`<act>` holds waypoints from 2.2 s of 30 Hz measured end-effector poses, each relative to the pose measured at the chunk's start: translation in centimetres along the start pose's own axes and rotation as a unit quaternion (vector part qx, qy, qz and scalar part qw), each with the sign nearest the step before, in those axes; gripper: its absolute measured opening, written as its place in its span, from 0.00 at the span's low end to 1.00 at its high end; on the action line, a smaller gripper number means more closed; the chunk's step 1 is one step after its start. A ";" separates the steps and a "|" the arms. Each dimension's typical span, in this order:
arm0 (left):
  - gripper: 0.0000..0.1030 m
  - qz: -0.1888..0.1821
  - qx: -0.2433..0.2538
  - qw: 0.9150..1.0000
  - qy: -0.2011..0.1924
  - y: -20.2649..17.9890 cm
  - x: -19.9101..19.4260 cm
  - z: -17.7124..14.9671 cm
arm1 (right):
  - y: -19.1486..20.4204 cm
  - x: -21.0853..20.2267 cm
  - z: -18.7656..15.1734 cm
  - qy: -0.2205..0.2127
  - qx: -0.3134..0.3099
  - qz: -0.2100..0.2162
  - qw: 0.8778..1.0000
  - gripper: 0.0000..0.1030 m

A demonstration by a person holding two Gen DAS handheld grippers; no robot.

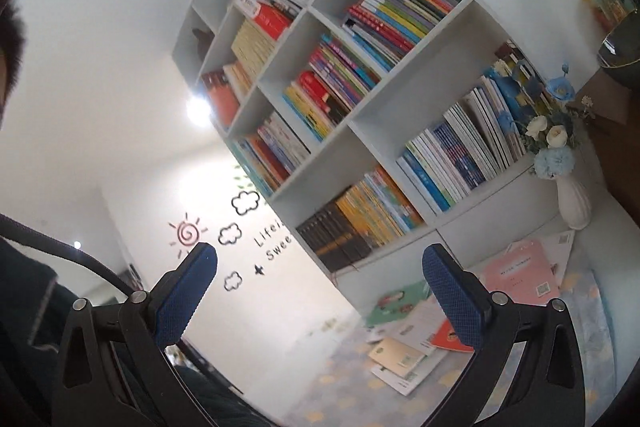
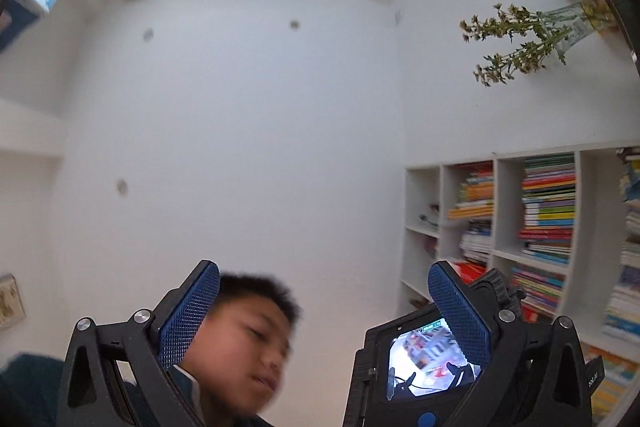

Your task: Organize books

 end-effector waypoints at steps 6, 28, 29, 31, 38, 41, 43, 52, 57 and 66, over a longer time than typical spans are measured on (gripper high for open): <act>1.00 -0.009 -0.003 1.000 -0.005 -0.1 -0.3 0.2 | 1.3 0.4 0.5 -0.004 -0.013 -0.006 1.000 1.00; 1.00 -0.010 0.007 1.000 -0.011 -1.1 -2.4 1.1 | 2.3 0.1 2.4 -0.049 -0.033 -0.021 0.998 1.00; 1.00 -0.018 0.004 1.000 -0.007 -1.0 -2.2 1.1 | 2.6 0.5 2.2 -0.039 -0.043 -0.025 0.998 1.00; 1.00 -0.015 0.004 1.000 0.003 -0.7 -1.4 0.8 | 2.8 1.2 1.8 -0.025 -0.052 -0.032 0.998 1.00; 1.00 0.017 0.044 0.998 0.030 -0.2 2.0 -1.0 | -0.4 1.0 0.1 -0.049 0.014 -0.047 0.998 1.00; 1.00 -0.043 0.038 0.995 0.081 -1.2 4.5 -3.4 | -0.5 2.0 -1.8 -0.015 -0.020 -0.071 0.997 1.00; 1.00 -0.019 0.060 0.992 0.110 -1.3 6.0 -4.9 | -0.8 3.1 -3.8 0.033 -0.047 -0.096 0.994 1.00; 1.00 0.063 0.106 0.982 0.143 -0.1 11.1 -7.5 | -3.6 4.2 -8.7 0.064 -0.038 -0.119 0.990 1.00; 1.00 -0.009 0.025 0.983 0.179 2.0 12.9 -9.2 | -2.4 8.1 -13.4 0.167 -0.106 -0.105 0.975 1.00; 1.00 -0.243 -0.037 0.945 0.215 1.4 16.1 -12.3 | -1.8 11.6 -22.5 0.304 -0.163 -0.057 0.937 1.00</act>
Point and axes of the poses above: each gripper's, at about its wrist camera, not at the fingertips, and x roughly the way its jaws point, y to its left, z to its top, the point moved 7 cm from there along x, roughly the way its jaws point, and after that the axes turned 3 degrees about z, right-handed, at the moved point
